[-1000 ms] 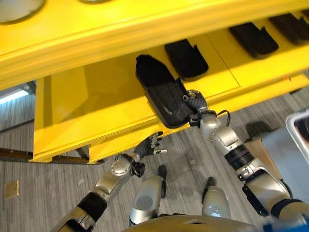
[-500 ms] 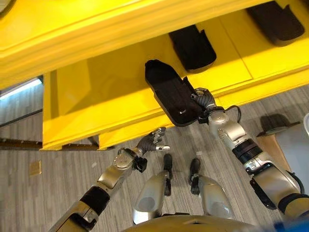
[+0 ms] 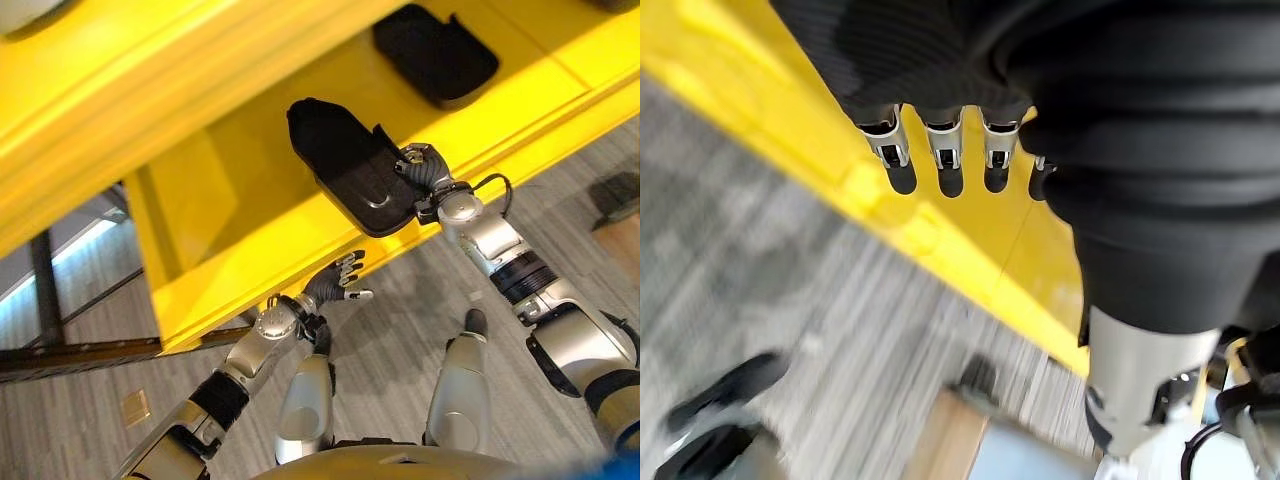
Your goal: Move parts from the plastic box to the shelf.
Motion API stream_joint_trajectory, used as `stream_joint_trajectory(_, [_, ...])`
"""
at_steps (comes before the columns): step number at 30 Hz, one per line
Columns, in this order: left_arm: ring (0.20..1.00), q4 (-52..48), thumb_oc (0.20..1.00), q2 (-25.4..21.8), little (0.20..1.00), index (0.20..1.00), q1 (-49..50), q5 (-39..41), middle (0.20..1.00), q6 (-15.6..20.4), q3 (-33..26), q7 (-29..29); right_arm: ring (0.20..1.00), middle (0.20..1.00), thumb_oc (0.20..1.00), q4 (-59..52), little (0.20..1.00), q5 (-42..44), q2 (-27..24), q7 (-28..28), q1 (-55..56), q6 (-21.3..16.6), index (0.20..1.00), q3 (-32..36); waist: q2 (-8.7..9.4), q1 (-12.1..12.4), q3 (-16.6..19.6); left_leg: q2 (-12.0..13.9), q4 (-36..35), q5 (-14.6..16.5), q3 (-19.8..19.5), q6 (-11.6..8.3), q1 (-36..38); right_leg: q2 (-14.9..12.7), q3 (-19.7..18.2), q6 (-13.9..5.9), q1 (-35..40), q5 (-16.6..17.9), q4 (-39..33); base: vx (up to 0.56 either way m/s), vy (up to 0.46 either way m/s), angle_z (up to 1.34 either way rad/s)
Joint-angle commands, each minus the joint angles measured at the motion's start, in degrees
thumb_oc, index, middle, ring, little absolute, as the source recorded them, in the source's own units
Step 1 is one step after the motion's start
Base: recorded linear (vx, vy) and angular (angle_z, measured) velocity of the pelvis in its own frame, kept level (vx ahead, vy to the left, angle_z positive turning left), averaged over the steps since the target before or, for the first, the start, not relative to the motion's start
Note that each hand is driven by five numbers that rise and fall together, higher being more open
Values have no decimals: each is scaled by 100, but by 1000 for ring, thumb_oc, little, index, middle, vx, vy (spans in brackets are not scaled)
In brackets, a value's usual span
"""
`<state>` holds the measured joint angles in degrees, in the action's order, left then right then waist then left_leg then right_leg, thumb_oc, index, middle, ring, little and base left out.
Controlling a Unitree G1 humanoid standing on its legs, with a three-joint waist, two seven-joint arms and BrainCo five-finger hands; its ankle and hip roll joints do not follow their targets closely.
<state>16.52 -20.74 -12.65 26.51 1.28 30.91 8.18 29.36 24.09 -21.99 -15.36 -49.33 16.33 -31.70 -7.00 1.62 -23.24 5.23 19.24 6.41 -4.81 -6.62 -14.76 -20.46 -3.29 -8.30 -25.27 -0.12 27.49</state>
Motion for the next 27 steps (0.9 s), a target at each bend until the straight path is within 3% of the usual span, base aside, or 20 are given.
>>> stream_joint_trajectory(1, [1000,-436,1000,-271,1000,1000,422,121,1000,337,201,-122,200,200,200,-106,200,234,439,-116,-240,-217,200,275,101,56,124,432,-1009,-845,452,174,580,608,506,103,641,-50,-721,-78,248,12])
stream_joint_trajectory(2, [1000,-439,1000,-280,1000,1000,427,114,1000,339,207,-131,200,200,200,-109,200,258,443,-142,-234,-216,200,281,105,57,110,420,-1002,-820,457,183,592,596,499,83,669,-19,-766,-13,203,27])
stream_joint_trajectory(3, [1000,-506,1000,-489,1000,1000,626,51,1000,332,207,-187,200,200,200,-30,200,550,541,-295,-59,-376,200,493,287,77,61,230,-1023,-490,600,311,739,254,434,-200,1010,770,-1816,25,115,17])
stream_joint_trajectory(4, [1000,-510,1000,-568,1000,1000,714,12,1000,383,210,-272,200,200,200,-1,200,563,562,-316,-16,-413,200,563,307,95,76,221,-1135,-493,605,335,809,255,382,-233,1143,889,-2022,14,79,33])
stream_joint_trajectory(5, [1000,-460,1000,-610,1000,1000,756,71,1000,455,220,-226,200,200,200,-33,200,517,600,-467,36,-491,200,579,292,100,71,253,-1148,-525,521,364,783,339,228,-187,1084,838,-1824,-12,-17,30])
stream_joint_trajectory(8, [1000,-667,1000,-691,1000,1000,800,51,1000,350,59,-225,200,200,200,-62,200,476,545,-437,19,-530,200,744,312,253,79,267,-1142,-650,624,360,624,656,615,-93,1125,246,-1400,-82,-24,29])
stream_joint_trajectory(11, [1000,-783,1000,-754,1000,1000,790,219,1000,341,-72,-315,200,200,200,-5,200,397,413,-565,-183,-596,200,817,304,385,-24,284,-1028,-764,551,286,367,796,736,8,1037,97,-1250,-114,-121,8])
stream_joint_trajectory(17, [1000,-876,1000,-496,1000,1000,851,34,1000,326,16,-90,200,200,200,274,200,181,131,-646,-547,-500,200,967,237,424,-108,520,-1422,-1128,598,91,470,896,909,102,1127,36,-1322,-18,-32,6])
stream_joint_trajectory(27, [1000,-972,1000,-499,1000,1000,723,256,1000,220,211,-425,200,200,200,694,200,100,-456,-877,-1187,-398,200,1227,192,426,-260,655,-1519,-1269,629,12,372,955,985,180,811,-163,-909,-26,3,0])
